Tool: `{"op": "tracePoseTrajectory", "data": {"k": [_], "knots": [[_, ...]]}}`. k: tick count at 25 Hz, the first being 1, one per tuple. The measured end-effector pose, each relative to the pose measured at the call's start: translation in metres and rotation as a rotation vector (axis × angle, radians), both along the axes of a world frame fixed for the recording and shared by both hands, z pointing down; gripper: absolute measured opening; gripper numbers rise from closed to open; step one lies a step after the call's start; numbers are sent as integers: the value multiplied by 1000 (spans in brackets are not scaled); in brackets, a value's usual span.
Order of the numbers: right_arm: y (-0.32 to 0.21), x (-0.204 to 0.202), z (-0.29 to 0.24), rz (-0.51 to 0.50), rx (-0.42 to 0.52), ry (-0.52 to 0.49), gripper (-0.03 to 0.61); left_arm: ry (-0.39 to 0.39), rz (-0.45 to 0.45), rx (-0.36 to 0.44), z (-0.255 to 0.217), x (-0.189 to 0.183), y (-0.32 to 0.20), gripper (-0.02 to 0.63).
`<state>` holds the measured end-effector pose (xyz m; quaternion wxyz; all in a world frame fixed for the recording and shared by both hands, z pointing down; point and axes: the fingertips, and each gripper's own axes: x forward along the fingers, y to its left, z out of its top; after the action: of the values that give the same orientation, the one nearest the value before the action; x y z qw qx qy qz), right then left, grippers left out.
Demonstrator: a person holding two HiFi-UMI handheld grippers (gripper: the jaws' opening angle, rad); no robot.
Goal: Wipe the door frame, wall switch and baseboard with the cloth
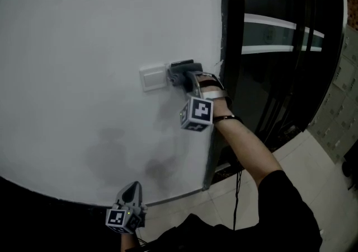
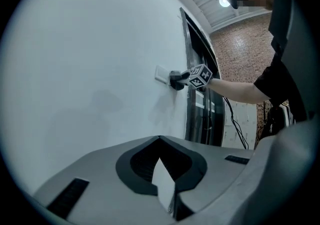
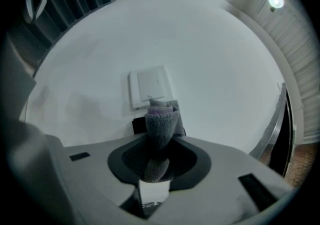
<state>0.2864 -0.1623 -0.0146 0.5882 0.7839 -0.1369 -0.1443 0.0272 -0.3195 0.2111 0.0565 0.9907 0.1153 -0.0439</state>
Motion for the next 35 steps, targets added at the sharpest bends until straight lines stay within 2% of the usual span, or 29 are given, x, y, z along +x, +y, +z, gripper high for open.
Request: {"op": "tracePoseTrajectory", "data": {"k": [17,21,25,30,32,35], "knots": [[-3,-6,30,-10,-34,-111,91,-25,21,-3,9,-9,4,2],[-4,-16,28,-25,1,-123,91,-47,48,24,13,-16,7,2],[-15,-26,13,-63,22,-90,91,-54,29,-6,14,-18,-1,2],[-40,-37,-34,-120,8,33,91,-48,9,-51,18,-25,-8,2],[-54,-41,-46,-130,19,46,91,-54,0,-61,20,-27,-10,2],[-77,-40,-46,-134,-20,62,91,-66,-26,-82,25,-36,-15,2]]}}
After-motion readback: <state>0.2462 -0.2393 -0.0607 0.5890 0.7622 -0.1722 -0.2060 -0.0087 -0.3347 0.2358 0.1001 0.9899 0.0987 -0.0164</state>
